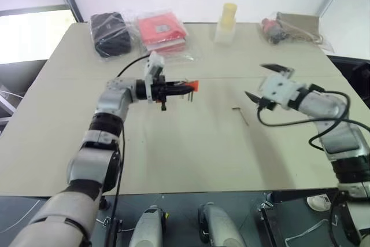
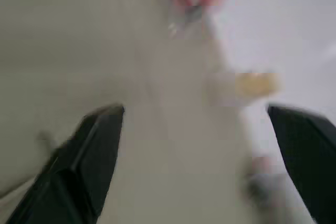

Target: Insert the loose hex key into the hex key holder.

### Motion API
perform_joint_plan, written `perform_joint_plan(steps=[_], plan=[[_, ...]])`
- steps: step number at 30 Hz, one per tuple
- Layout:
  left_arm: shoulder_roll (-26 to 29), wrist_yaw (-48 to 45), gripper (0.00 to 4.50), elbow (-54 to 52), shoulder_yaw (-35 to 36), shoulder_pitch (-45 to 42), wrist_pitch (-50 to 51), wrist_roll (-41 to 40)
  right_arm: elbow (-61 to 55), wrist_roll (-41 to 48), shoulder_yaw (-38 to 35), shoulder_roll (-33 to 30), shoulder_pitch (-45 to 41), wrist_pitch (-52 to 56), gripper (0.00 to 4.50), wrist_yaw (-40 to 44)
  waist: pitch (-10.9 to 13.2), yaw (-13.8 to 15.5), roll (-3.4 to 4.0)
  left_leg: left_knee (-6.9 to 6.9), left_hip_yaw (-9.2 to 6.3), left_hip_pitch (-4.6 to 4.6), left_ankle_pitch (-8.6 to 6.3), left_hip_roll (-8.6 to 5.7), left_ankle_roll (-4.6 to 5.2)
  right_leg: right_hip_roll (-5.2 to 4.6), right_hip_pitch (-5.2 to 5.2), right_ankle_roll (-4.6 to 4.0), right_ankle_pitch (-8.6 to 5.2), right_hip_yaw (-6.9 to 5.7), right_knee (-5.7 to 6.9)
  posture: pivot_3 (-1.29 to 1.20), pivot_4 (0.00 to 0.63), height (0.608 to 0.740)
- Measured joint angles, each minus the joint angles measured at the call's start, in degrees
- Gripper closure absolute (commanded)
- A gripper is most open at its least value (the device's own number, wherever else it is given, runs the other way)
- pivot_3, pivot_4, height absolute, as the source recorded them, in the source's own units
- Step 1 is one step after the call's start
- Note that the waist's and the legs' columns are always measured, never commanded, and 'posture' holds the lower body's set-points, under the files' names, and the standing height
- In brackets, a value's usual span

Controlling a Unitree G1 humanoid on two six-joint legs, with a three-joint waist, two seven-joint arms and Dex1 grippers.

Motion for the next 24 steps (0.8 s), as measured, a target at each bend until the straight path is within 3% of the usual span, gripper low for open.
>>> perform_joint_plan(steps=[3, 8, 14, 24], plan=[[-0.1, 2.2, 4.50, -6.8, -0.1, 3.4, 1.3, -0.2, -5.6, 5.9, -1.1, 0.0, 0.0, 17.3, 0.05, 3.7, 0.0, 0.0, 0.01, 0.12, -0.01, 0.00, -0.14, 0.00, 0.23, 0.02, 0.02, 0.00, -0.01, -0.01, -0.01, 0.00, 0.150, 0.740], [-0.3, 7.3, 4.50, -16.0, 0.1, 8.8, 5.0, -1.7, -7.0, 9.4, -0.8, 1.7, 0.0, 30.2, 0.05, 3.8, 0.0, 0.0, 0.03, 0.58, -0.01, -0.02, -0.44, 0.00, 0.76, 0.04, 0.15, 0.08, -0.08, -0.01, 0.00, 0.00, 0.150, 0.740], [-0.4, 11.7, 4.50, -21.3, 0.2, 12.5, 7.9, -2.8, -5.7, 10.1, 2.8, 4.9, -0.8, 32.6, 0.05, 2.4, 0.0, 0.0, 0.03, 0.60, -0.01, -0.02, -0.45, -0.01, 0.76, 0.03, 0.16, 0.08, -0.08, -0.01, 0.01, 0.00, 0.150, 0.740], [-0.3, 15.6, 4.50, -27.0, 0.1, 16.0, 10.1, -4.5, 9.9, 8.2, 5.8, 10.7, -7.9, 29.6, 0.05, -1.7, 0.0, 0.0, 0.04, 0.60, 0.00, -0.01, -0.45, -0.01, 0.76, 0.03, 0.18, 0.08, -0.08, -0.02, 0.01, 0.00, 0.150, 0.740]])
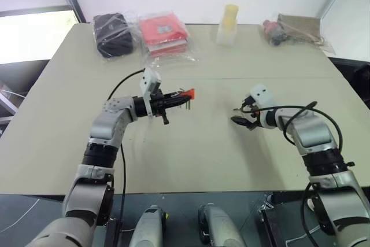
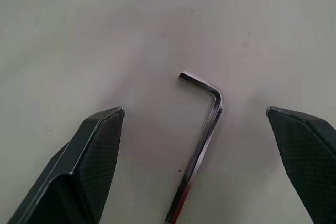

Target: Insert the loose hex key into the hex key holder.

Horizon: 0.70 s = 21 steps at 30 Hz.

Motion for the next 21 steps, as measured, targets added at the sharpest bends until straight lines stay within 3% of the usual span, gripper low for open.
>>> perform_joint_plan(steps=[3, 9, 10, 18, 21], plan=[[-0.1, 0.6, 4.50, -0.8, -0.3, 0.8, 0.1, -0.1, 3.2, 0.2, -0.4, 1.1, -2.0, 0.9, 0.91, -0.4, 0.0, -0.1, 0.03, -0.01, 0.00, 0.06, 0.00, 0.00, 0.00, 0.00, 0.06, 0.00, 0.00, 0.00, 0.00, 0.00, 0.150, 0.740], [-0.1, 1.9, 4.50, -1.4, -0.4, 1.7, 0.1, -0.1, 5.5, 0.1, 0.4, 1.7, -3.3, 0.7, 4.08, -0.3, 0.0, 0.2, 0.03, 0.06, -0.05, 0.09, 0.00, -0.01, 0.00, -0.02, 0.18, 0.00, 0.00, -0.05, -0.03, 0.00, 0.150, 0.740], [-0.1, 2.2, 4.50, -1.5, -0.4, 1.7, 0.1, -0.1, 5.4, 0.1, 0.5, 1.7, -3.3, 0.8, 4.43, -0.2, 0.0, 0.2, 0.03, 0.06, -0.06, 0.11, 0.00, -0.01, 0.00, -0.02, 0.21, 0.00, 0.00, -0.07, -0.03, 0.00, 0.150, 0.740], [0.0, 2.9, 4.50, -1.2, -0.3, 1.7, -1.1, -0.1, 2.7, 1.3, -3.1, 3.5, -2.2, 5.9, 4.43, -2.9, -0.1, 0.1, 0.04, 0.04, -0.08, 0.18, -0.01, -0.01, 0.01, -0.02, 0.28, 0.01, 0.00, -0.08, -0.04, 0.00, 0.150, 0.740], [1.5, 0.9, 4.50, 1.0, -0.4, 0.6, -0.7, -0.1, 3.2, 2.2, -5.8, 6.1, -2.4, -0.5, 4.43, -5.3, 0.0, -0.3, 0.10, 0.02, -0.05, 0.17, -0.01, -0.01, 0.01, -0.01, 0.23, 0.01, 0.00, -0.06, -0.04, 0.00, 0.150, 0.740]])
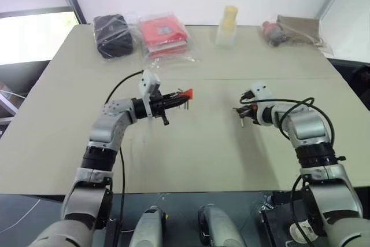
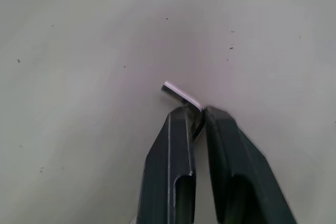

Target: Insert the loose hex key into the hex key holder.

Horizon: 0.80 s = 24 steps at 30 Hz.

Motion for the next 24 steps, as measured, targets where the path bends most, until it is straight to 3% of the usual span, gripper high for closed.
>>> perform_joint_plan(steps=[6, 12, 17, 24], plan=[[2.6, -9.5, 4.50, 8.2, -1.1, -7.2, 2.7, -0.8, -5.5, 3.6, -6.0, 2.5, -9.3, -13.3, 4.43, -1.8, 0.1, 0.0, 0.24, -0.05, 0.02, -0.17, -0.02, 0.02, 0.04, 0.05, -0.26, 0.02, -0.01, 0.01, 0.05, 0.00, 0.150, 0.740], [1.9, -16.6, 4.50, 24.5, -2.5, -17.4, 0.4, 1.2, -17.1, 13.3, -9.7, 9.1, -10.6, -9.6, 4.43, -3.5, 0.1, 0.4, 0.25, 0.01, 0.00, -0.23, -0.02, -0.02, 0.05, -0.02, -0.20, 0.02, -0.01, -0.03, 0.06, 0.00, 0.150, 0.740], [-1.8, -20.3, 4.50, 33.5, -2.6, -26.7, -4.5, 3.1, -23.2, 16.5, -9.6, 10.2, -9.4, -9.1, 4.43, -4.8, 0.1, 0.2, 0.24, 0.01, 0.02, -0.25, -0.03, -0.02, 0.06, -0.01, -0.21, 0.03, -0.01, -0.03, 0.05, 0.00, 0.150, 0.740], [-3.1, -22.3, 4.50, 39.5, -2.3, -28.4, -7.7, 4.5, -23.6, 18.1, -10.0, 10.0, -6.2, -8.2, 4.43, -5.4, 0.2, -0.2, 0.29, -0.01, 0.06, -0.23, -0.15, 0.01, 0.26, 0.06, -0.31, 0.03, -0.01, 0.05, 0.08, 0.00, 0.150, 0.740]])
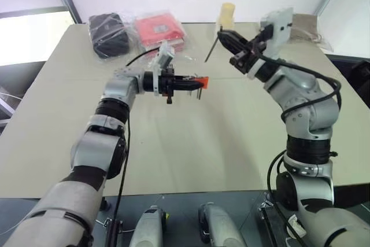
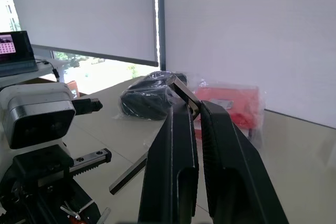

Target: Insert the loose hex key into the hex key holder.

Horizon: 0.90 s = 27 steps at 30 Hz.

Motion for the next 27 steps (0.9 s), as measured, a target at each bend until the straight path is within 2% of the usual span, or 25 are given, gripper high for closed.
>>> perform_joint_plan(steps=[27], plan=[[-0.3, 0.1, 4.50, 0.8, 4.2, -1.7, 0.0, 0.2, -0.2, 0.1, 1.2, -1.1, 2.2, -1.8, 4.43, 0.7, 0.0, 0.4, 0.01, 0.02, -0.01, -0.01, 0.00, 0.00, 0.00, -0.01, 0.01, 0.02, -0.01, 0.00, -0.01, 0.00, 0.150, 0.740]])
